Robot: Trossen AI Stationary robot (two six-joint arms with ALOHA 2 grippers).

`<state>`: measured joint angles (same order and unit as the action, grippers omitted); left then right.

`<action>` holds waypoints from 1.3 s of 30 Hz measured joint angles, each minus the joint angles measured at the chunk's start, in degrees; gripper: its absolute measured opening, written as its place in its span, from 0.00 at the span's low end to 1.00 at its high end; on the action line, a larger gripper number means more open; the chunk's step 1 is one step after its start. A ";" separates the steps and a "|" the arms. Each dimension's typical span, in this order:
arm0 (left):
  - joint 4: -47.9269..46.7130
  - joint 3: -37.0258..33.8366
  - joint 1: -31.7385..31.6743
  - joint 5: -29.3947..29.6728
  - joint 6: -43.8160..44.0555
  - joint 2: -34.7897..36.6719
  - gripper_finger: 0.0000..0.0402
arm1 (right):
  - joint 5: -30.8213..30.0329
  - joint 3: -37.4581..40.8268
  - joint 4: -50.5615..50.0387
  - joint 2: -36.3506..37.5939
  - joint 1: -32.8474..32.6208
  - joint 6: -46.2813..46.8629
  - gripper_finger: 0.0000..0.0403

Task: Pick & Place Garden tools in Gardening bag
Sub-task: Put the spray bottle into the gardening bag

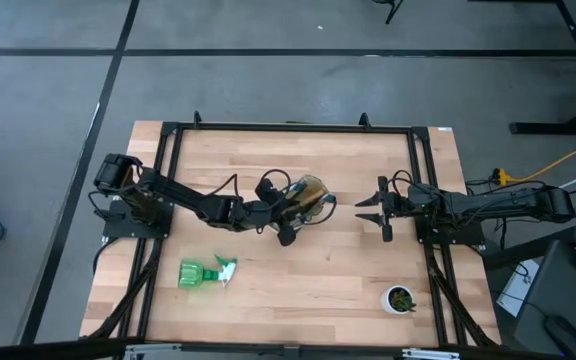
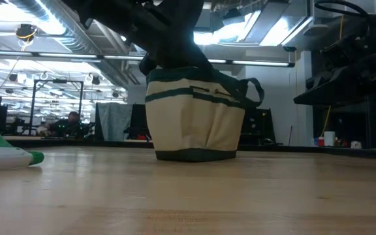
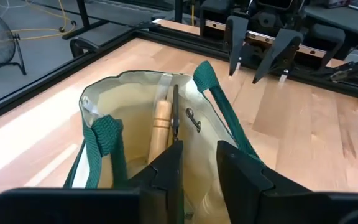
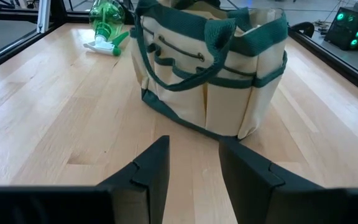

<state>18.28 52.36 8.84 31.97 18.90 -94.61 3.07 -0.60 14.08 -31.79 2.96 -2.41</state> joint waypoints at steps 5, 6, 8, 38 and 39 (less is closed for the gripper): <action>0.00 0.00 0.00 0.00 0.00 0.00 0.30 | 0.00 0.00 -0.01 0.00 0.00 0.00 0.36; 0.09 0.00 0.00 -0.02 0.00 0.00 0.31 | 0.00 0.00 -0.01 0.00 0.00 0.00 0.36; 0.48 0.02 0.00 -0.02 0.00 0.00 0.33 | 0.00 0.00 -0.01 0.00 0.00 0.01 0.36; -2.23 0.09 0.65 -17.36 -0.98 8.63 0.39 | 0.00 0.00 -0.13 0.00 0.00 0.01 0.36; -2.25 0.09 0.97 -17.81 -1.80 8.63 0.39 | 0.01 0.00 -0.13 0.00 0.00 0.01 0.36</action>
<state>16.03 52.45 9.81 14.16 17.10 -85.97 3.08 -0.60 13.96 -31.79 2.96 -2.40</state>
